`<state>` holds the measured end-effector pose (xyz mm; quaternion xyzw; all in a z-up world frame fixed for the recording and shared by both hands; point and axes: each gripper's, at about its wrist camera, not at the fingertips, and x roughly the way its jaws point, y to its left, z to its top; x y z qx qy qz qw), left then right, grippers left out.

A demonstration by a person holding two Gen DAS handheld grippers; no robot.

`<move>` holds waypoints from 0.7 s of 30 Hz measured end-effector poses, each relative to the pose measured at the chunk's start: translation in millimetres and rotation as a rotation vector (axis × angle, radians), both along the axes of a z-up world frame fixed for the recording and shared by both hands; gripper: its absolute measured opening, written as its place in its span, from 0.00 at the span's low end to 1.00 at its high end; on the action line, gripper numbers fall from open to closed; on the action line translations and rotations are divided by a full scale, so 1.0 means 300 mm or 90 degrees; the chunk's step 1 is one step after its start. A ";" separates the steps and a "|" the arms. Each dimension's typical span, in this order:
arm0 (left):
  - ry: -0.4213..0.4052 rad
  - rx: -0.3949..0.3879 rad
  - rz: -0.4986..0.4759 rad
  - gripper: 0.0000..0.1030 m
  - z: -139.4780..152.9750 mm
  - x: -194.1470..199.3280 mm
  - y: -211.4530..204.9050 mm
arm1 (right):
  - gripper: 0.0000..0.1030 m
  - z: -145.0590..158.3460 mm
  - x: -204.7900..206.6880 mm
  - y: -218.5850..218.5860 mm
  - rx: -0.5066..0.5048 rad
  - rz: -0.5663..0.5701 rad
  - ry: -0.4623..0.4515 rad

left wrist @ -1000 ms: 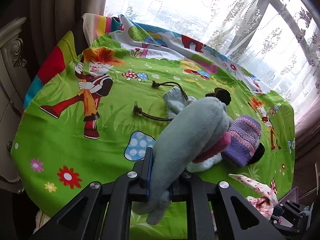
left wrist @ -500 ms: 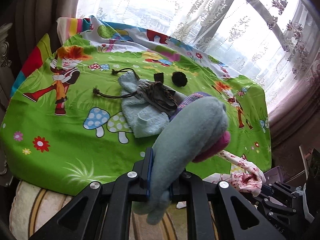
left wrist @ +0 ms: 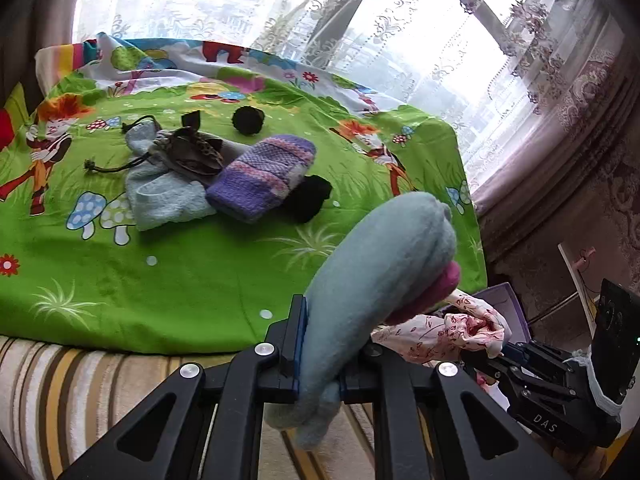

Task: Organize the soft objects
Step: 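Carry the elephant plush and scarf to the box and release both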

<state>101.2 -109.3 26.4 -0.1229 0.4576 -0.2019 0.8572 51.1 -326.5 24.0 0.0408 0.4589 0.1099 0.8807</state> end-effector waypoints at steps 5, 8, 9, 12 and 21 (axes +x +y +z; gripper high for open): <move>-0.004 -0.006 -0.050 0.12 0.014 -0.042 -0.111 | 0.27 0.008 -0.066 -0.117 -0.015 -0.048 -0.007; 0.000 -0.011 -0.084 0.12 0.013 -0.070 -0.189 | 0.27 0.010 -0.100 -0.190 -0.025 -0.079 -0.009; 0.002 -0.013 -0.095 0.12 0.012 -0.077 -0.213 | 0.27 0.009 -0.111 -0.216 -0.027 -0.089 -0.009; 0.007 -0.017 -0.125 0.12 0.010 -0.104 -0.286 | 0.27 0.005 -0.141 -0.284 -0.039 -0.122 -0.007; 0.023 -0.016 -0.213 0.12 -0.006 -0.179 -0.473 | 0.28 -0.045 -0.207 -0.469 -0.091 -0.214 0.022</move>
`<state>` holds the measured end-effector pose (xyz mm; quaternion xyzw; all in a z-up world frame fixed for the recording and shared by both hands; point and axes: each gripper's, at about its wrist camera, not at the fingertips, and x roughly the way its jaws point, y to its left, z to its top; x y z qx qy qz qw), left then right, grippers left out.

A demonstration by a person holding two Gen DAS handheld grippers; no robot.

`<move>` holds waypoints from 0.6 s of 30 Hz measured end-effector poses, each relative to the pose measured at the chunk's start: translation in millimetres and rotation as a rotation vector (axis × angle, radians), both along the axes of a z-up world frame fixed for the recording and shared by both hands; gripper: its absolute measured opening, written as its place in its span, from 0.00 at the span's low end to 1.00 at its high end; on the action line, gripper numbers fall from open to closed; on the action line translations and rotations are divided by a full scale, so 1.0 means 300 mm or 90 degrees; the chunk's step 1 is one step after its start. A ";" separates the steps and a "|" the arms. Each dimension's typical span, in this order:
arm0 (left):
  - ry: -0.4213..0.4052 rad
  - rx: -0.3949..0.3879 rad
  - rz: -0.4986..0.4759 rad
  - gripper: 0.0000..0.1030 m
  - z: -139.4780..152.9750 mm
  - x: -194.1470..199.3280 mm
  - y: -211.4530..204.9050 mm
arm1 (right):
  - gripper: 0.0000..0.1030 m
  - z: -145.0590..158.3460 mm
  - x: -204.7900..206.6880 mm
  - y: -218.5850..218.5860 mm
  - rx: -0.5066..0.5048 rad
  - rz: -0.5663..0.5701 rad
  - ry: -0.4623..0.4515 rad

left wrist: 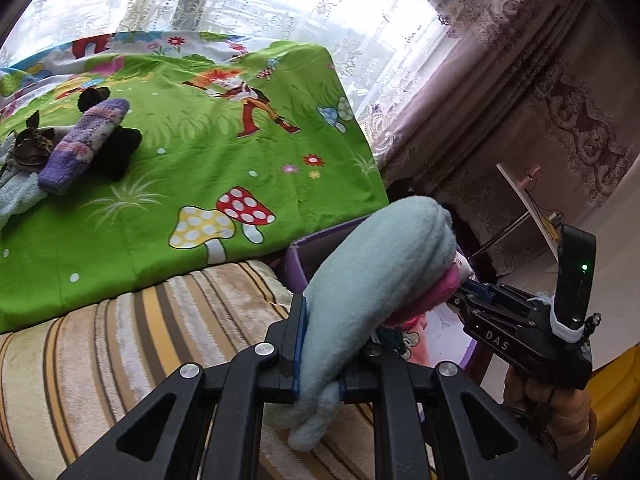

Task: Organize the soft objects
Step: 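Carry the elephant plush and scarf to the box and release both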

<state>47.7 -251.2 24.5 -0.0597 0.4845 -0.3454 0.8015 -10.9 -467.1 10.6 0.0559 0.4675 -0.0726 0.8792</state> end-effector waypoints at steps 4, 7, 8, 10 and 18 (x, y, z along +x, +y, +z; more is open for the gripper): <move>0.009 -0.003 -0.034 0.13 -0.010 -0.027 -0.061 | 0.28 -0.014 -0.021 -0.062 -0.024 -0.040 0.013; 0.018 -0.010 -0.057 0.15 -0.017 -0.044 -0.103 | 0.41 -0.017 -0.030 -0.098 -0.031 -0.066 0.023; 0.024 -0.014 -0.069 0.16 -0.020 -0.047 -0.118 | 0.47 -0.016 -0.032 -0.108 -0.032 -0.074 0.025; 0.030 -0.008 -0.094 0.24 -0.031 -0.062 -0.150 | 0.65 -0.012 -0.036 -0.116 -0.040 -0.086 0.022; -0.011 0.018 -0.102 0.59 -0.008 -0.082 -0.150 | 0.81 0.009 -0.031 -0.105 -0.077 -0.105 0.014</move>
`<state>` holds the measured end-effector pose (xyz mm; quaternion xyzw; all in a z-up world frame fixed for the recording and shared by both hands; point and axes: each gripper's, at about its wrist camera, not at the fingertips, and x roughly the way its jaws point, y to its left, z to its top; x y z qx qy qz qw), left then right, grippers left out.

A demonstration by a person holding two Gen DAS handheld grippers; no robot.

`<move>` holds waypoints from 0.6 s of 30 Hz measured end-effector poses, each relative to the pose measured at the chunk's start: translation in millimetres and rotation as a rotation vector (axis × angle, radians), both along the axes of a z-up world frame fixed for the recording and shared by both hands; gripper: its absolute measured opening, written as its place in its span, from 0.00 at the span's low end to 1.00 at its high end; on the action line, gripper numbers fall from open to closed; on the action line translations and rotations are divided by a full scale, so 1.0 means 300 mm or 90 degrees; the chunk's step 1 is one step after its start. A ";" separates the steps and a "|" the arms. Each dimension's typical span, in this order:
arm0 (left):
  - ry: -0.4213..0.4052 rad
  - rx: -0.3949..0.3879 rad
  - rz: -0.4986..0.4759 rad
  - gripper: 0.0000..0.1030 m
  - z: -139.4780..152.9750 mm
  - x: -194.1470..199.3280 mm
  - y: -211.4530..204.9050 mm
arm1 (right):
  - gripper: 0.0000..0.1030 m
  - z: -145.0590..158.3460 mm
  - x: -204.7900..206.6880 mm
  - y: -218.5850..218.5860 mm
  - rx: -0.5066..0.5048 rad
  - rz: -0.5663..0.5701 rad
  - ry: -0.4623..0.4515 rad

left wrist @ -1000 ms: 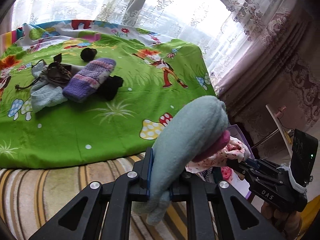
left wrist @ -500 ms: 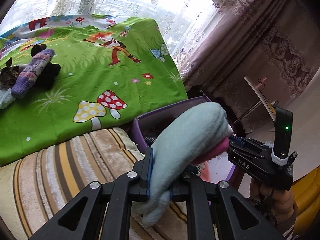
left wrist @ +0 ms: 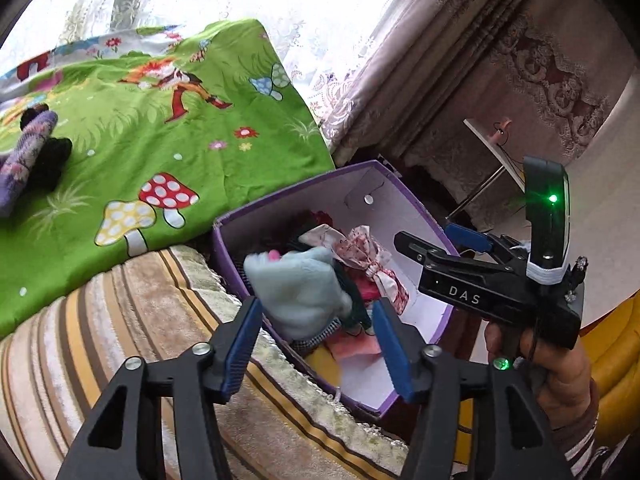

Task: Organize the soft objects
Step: 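Carry the elephant plush and scarf to the box and release both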

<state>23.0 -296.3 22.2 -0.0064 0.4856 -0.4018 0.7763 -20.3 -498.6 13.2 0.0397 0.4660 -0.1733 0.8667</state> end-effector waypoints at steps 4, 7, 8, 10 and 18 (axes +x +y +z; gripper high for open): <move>-0.045 0.028 0.013 0.61 0.020 -0.002 0.016 | 0.86 0.012 0.003 0.001 0.002 -0.009 -0.006; -0.070 0.045 0.027 0.65 0.032 0.004 0.028 | 0.86 0.023 0.006 0.012 0.005 0.000 -0.012; -0.077 0.056 0.036 0.66 0.035 0.009 0.033 | 0.86 0.026 0.006 0.018 0.012 0.005 -0.015; -0.084 0.075 0.049 0.67 0.034 0.019 0.041 | 0.86 0.032 0.012 0.037 0.007 0.008 -0.013; -0.135 0.100 0.127 0.71 0.035 0.065 0.132 | 0.88 0.045 0.057 0.146 -0.083 0.024 0.013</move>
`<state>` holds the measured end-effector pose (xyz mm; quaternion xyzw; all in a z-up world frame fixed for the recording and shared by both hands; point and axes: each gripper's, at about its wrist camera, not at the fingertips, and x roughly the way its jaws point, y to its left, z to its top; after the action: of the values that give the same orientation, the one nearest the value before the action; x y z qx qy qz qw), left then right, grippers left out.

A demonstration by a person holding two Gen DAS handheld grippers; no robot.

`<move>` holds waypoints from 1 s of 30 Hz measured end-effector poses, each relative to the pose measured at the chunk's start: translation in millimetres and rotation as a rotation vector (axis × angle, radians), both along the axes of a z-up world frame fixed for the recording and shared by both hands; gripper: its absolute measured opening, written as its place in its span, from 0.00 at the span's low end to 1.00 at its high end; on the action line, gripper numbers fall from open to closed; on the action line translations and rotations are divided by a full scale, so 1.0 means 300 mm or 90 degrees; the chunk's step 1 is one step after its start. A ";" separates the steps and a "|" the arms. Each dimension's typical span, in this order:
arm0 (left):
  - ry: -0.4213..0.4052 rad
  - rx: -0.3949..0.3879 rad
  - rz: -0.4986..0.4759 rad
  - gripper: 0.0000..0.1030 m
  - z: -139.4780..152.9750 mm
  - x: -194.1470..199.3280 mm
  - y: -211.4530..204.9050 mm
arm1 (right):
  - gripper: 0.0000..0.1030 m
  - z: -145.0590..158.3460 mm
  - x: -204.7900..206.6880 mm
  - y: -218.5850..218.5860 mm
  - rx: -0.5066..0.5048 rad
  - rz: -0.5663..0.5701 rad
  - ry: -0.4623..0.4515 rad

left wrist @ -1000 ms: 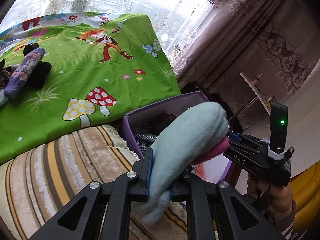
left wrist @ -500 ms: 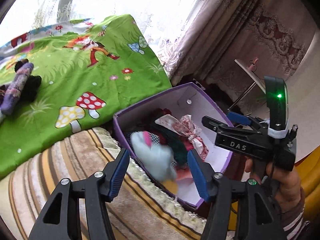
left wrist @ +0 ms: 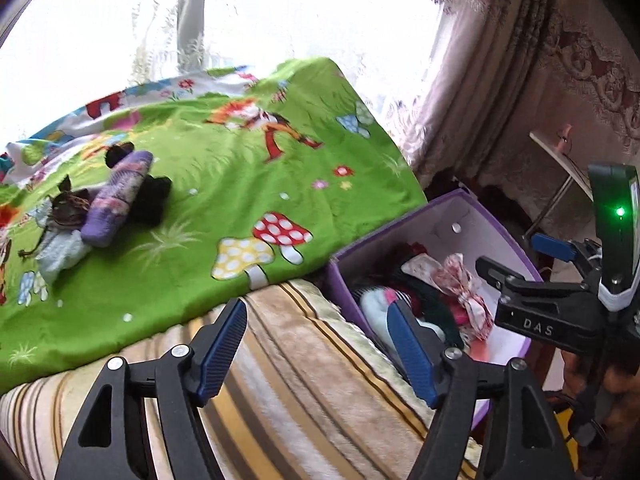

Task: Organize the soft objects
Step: 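Carry the elephant plush and scarf to the box and release both, then move both open tools back over the mitten and socks on the bed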

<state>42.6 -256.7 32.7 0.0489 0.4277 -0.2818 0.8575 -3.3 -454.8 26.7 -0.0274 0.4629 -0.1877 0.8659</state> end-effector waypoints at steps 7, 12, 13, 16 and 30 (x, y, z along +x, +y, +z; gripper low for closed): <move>-0.013 0.020 0.059 0.71 0.005 0.056 0.085 | 0.88 0.035 0.040 0.062 0.020 0.020 -0.013; -0.004 0.014 0.077 0.71 0.000 0.090 0.142 | 0.88 0.033 0.079 0.122 0.049 0.046 -0.001; -0.001 0.016 0.078 0.71 -0.003 0.094 0.149 | 0.88 0.033 0.088 0.138 0.049 0.052 0.001; 0.009 0.017 0.081 0.71 -0.013 0.110 0.172 | 0.88 0.031 0.113 0.184 0.046 0.058 0.001; 0.067 -0.010 0.142 0.71 -0.047 0.254 0.379 | 0.88 0.023 0.237 0.372 0.123 0.173 0.024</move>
<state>118.7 -142.9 18.5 -0.0205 0.4727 -0.1900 0.8602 67.9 -343.1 33.6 -0.0103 0.4867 -0.0227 0.8732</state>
